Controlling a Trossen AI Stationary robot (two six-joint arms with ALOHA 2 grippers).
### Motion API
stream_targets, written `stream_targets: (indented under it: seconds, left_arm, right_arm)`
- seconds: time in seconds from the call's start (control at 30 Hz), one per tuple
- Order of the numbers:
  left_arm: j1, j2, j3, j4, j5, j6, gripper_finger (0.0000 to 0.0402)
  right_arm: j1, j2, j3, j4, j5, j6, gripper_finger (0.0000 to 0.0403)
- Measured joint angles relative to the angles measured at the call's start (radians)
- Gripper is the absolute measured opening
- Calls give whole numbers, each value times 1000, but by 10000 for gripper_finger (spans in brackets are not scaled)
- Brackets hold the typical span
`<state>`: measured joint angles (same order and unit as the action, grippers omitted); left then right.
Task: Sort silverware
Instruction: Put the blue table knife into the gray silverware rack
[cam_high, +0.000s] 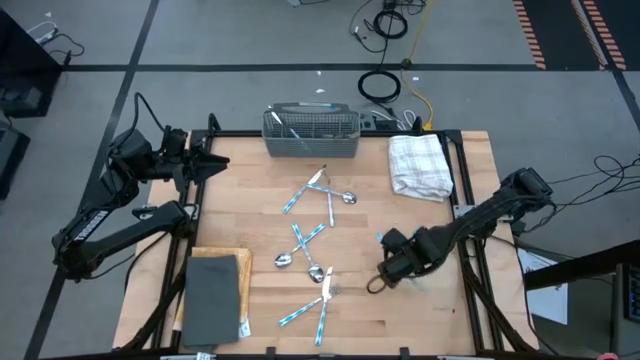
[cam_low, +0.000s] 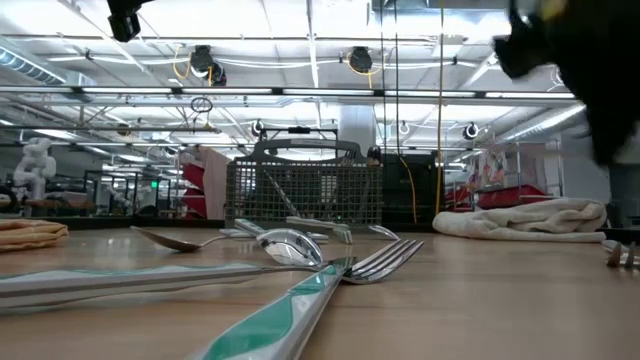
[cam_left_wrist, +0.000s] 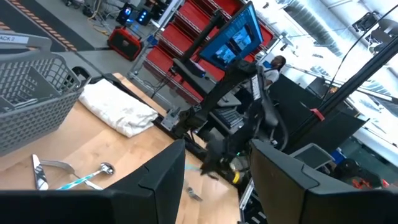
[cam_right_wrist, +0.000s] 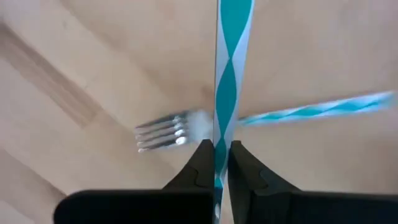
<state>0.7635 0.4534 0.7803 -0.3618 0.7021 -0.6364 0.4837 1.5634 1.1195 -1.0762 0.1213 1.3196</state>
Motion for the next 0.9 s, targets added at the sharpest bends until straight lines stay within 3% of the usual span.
stream_targets:
  seconds: [0.17,0.27,0.5,0.73,0.9]
  left_arm:
    - [0,0,0,0,0,16,183]
    - [0,0,0,0,0,17,183]
    - [0,0,0,-18,0,24,183]
    - [0,0,0,-25,0,44,183]
    - [0,0,0,-25,0,44,183]
  right_arm:
    - [-114,-1,218,-130,205,-168,1]
    - [-215,-2,341,-82,343,-341,1]
    - [-453,23,558,-12,427,-838,0]
    - [-621,204,870,43,646,-1641,0]
    - [-701,412,1071,162,1002,-2311,0]
